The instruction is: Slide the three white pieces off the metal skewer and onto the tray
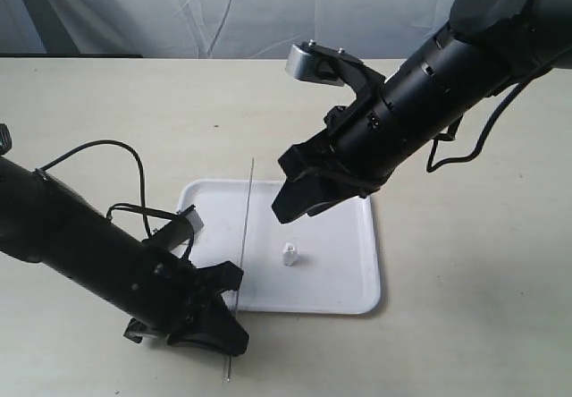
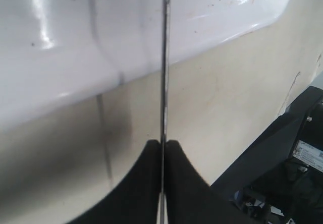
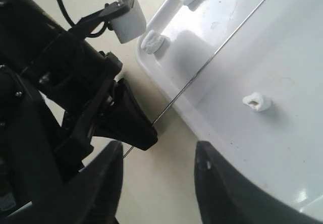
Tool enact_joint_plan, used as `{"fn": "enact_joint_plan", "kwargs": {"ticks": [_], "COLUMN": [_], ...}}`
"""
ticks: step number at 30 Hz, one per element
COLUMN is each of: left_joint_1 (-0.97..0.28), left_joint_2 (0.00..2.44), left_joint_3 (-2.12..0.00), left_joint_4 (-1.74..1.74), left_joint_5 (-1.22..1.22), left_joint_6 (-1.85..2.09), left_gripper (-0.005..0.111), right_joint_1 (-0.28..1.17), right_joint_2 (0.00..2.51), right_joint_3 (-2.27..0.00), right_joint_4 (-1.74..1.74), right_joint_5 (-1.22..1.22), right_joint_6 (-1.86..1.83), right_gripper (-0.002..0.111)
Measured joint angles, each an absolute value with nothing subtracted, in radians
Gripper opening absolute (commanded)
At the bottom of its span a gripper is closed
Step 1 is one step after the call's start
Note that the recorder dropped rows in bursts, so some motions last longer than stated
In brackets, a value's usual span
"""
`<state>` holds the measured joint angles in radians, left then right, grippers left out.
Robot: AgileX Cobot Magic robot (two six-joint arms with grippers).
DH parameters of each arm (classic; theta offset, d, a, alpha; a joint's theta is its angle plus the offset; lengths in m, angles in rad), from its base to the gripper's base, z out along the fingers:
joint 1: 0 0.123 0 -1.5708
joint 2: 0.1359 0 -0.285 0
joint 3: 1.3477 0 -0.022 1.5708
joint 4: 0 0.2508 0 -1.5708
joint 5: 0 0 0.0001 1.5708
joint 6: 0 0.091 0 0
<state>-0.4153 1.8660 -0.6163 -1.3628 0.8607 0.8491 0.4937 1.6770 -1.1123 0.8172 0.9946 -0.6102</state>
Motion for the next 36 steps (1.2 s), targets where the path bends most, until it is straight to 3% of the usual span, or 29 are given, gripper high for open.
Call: {"fn": "enact_joint_plan", "kwargs": {"ticks": [8,15,20,25,31,32,36], "left_joint_1": [-0.415,-0.415,-0.415,-0.415,-0.415,-0.415,-0.415], "left_joint_2": [1.866,1.866,1.866,1.866,1.785,1.759,1.643], "left_joint_3": [-0.616,-0.616,-0.616,-0.616,-0.6,-0.593,-0.564], "left_joint_4": [-1.369,-1.369,-1.369,-1.344,-1.332,-1.332,-1.326], "left_joint_5": [0.863,0.865,0.865,0.868,0.83,0.821,0.798], "left_joint_6": [0.849,0.849,0.849,0.891,0.943,0.959,1.026], "left_gripper": [0.001,0.019,0.023,0.023,0.004,-0.001,0.0], "right_joint_1": [0.494,0.494,0.494,0.494,0.494,0.494,0.494], "right_joint_2": [1.677,1.677,1.677,1.677,1.651,1.64,1.611], "right_joint_3": [-1.112,-1.112,-1.112,-1.112,-1.112,-1.112,-1.112], "right_joint_4": [0.817,0.817,0.817,0.817,0.812,0.812,0.79], "right_joint_5": [1.006,1.015,1.019,1.019,0.975,0.961,0.921], "right_joint_6": [-0.604,-0.604,-0.604,-0.604,-0.616,-0.62,-0.624], "right_gripper": [0.044,0.044,0.044,0.044,0.043,0.042,0.032]}}
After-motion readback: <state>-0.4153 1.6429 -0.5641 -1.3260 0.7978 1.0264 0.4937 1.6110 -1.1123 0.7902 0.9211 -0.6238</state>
